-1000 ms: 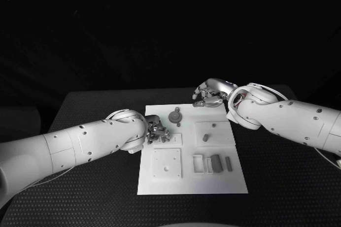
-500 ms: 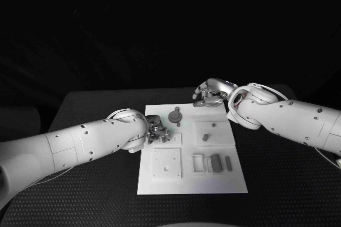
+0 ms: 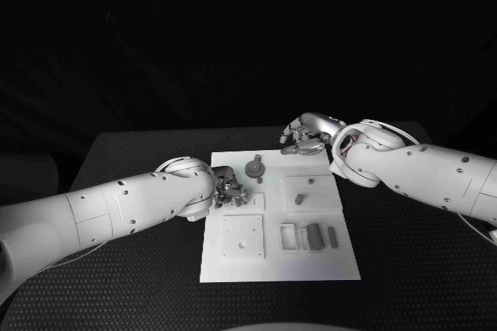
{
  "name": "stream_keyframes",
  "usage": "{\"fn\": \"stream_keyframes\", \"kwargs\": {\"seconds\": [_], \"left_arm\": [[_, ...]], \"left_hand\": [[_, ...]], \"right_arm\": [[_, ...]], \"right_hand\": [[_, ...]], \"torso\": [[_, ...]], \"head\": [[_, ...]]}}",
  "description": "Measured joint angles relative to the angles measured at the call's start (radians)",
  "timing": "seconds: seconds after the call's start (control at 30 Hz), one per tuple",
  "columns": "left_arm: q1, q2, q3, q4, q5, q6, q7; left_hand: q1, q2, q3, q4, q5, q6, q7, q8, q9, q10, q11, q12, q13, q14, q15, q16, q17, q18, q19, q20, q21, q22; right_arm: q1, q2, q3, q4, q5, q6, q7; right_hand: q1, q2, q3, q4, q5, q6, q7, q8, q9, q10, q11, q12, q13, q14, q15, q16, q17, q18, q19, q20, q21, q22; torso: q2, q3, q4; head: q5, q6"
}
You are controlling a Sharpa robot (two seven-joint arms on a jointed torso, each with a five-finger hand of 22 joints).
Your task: Assemble the parts on the task board
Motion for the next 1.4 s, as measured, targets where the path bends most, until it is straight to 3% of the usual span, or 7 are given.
{"fn": "stream_keyframes", "kwargs": {"seconds": [0.1,0.27,0.43,0.83,1.13,1.2,1.4], "left_arm": [[0.0,0.0,0.0,0.0,0.0,0.0,0.0],[0.0,0.0,0.0,0.0,0.001,0.001,-0.001],[0.0,0.001,-0.001,-0.004,0.001,0.003,-0.002],[-0.002,0.002,-0.002,-0.008,0.002,0.003,-0.007],[-0.002,0.003,-0.002,-0.008,0.003,0.002,-0.01],[-0.002,0.002,-0.002,-0.008,0.003,0.001,-0.01],[-0.002,0.001,-0.002,-0.007,0.004,-0.003,-0.01]], "left_hand": [[0.001,-0.001,0.0,0.001,-0.026,-0.001,-0.001,-0.001,0.004,0.0,0.0,0.002,-0.002,-0.001,-0.001,0.0,-0.005,0.0,0.0,0.0,0.0,0.0],[0.014,-0.018,-0.018,0.038,-0.1,-0.005,0.003,-0.015,0.01,0.0,0.0,0.004,-0.005,-0.002,-0.01,0.004,-0.013,0.0,0.0,0.0,0.0,0.0],[-0.01,-0.041,-0.057,0.036,-0.081,-0.006,0.001,-0.02,0.016,0.0,0.0,0.004,-0.005,-0.003,-0.012,0.008,-0.015,0.0,0.0,0.0,0.0,0.001],[-0.044,-0.076,-0.085,0.053,-0.09,-0.01,0.005,-0.032,0.017,-0.006,-0.006,0.004,-0.007,-0.005,-0.02,0.012,-0.022,0.0,0.0,0.0,0.0,0.001],[-0.065,-0.096,-0.094,0.076,-0.108,-0.01,0.005,-0.037,0.021,-0.006,-0.006,0.008,-0.007,-0.005,-0.02,0.016,-0.025,0.0,0.004,-0.004,0.0,0.001],[-0.069,-0.1,-0.096,0.086,-0.139,-0.01,0.005,-0.037,0.024,-0.006,-0.006,0.008,-0.007,-0.005,-0.02,0.016,-0.027,0.0,0.004,-0.004,0.0,0.0],[-0.104,-0.135,-0.116,0.106,-0.156,-0.01,0.005,-0.041,0.028,-0.009,-0.002,0.012,-0.007,-0.009,-0.023,0.019,-0.027,0.0,0.004,-0.004,-0.004,0.0]], "right_arm": [[0.0,0.0,0.0,0.0,0.0,0.0,0.0],[0.0,-0.001,0.0,0.0,0.0,0.0,0.0],[0.0,-0.001,0.0,0.0,0.001,0.0,0.0],[0.0,-0.001,0.0,0.0,0.001,0.0,0.0],[0.0,-0.002,0.0,0.0,0.001,0.0,0.0],[0.0,-0.002,0.0,0.0,0.001,0.0,0.0],[0.0,-0.002,0.0,0.0,0.002,0.0,0.0]], "right_hand": [[0.0,0.0,0.0,0.0,0.0,0.001,0.002,0.0,0.0,0.0,0.0,0.0,0.0,0.0,0.0,0.0,0.0,0.0,0.0,0.0,0.0,0.0],[0.0,0.0,0.0,0.0,0.0,0.003,0.003,0.0,0.0,0.0,0.0,0.0,0.0,0.0,0.0,0.0,0.0,0.0,0.0,0.0,0.0,0.0],[0.0,0.0,0.0,0.0,0.0,0.003,0.003,0.0,0.0,0.0,0.0,0.0,0.0,0.0,0.0,0.0,0.0,0.0,0.0,0.0,0.0,0.0],[0.0,0.0,0.0,0.0,0.0,0.001,0.004,0.0,-0.001,0.0,0.0,0.0,0.0,0.0,0.0,0.0,0.0,0.0,0.0,0.0,0.0,0.0],[0.0,0.0,0.0,0.0,0.0,0.001,0.004,0.0,-0.001,0.0,0.0,0.0,-0.001,0.0,0.0,0.0,0.0,0.0,-0.001,0.001,0.0,0.0],[0.0,0.0,0.0,0.0,0.0,0.0,0.004,0.0,-0.001,0.0,0.0,0.0,-0.001,0.0,0.0,0.0,0.0,0.0,-0.001,0.001,0.0,0.0],[0.0,0.0,0.0,0.0,0.0,-0.001,0.003,0.0,-0.001,0.0,0.0,0.0,-0.001,0.0,0.0,0.0,0.0,0.0,-0.001,0.001,0.0,0.0]], "torso": [[0.0,-0.0001,0.0],[0.0,-0.0006,0.0004],[0.0,-0.0006,0.0004],[0.0,-0.0004,0.0003],[0.0,-0.0002,0.0002],[0.0,-0.0003,0.0002],[0.0,-0.0003,0.0002]], "head": [[-0.001,0.0],[-0.002,0.0],[-0.002,-0.001],[-0.003,-0.002],[-0.004,-0.002],[-0.004,-0.001],[-0.003,0.0]]}}
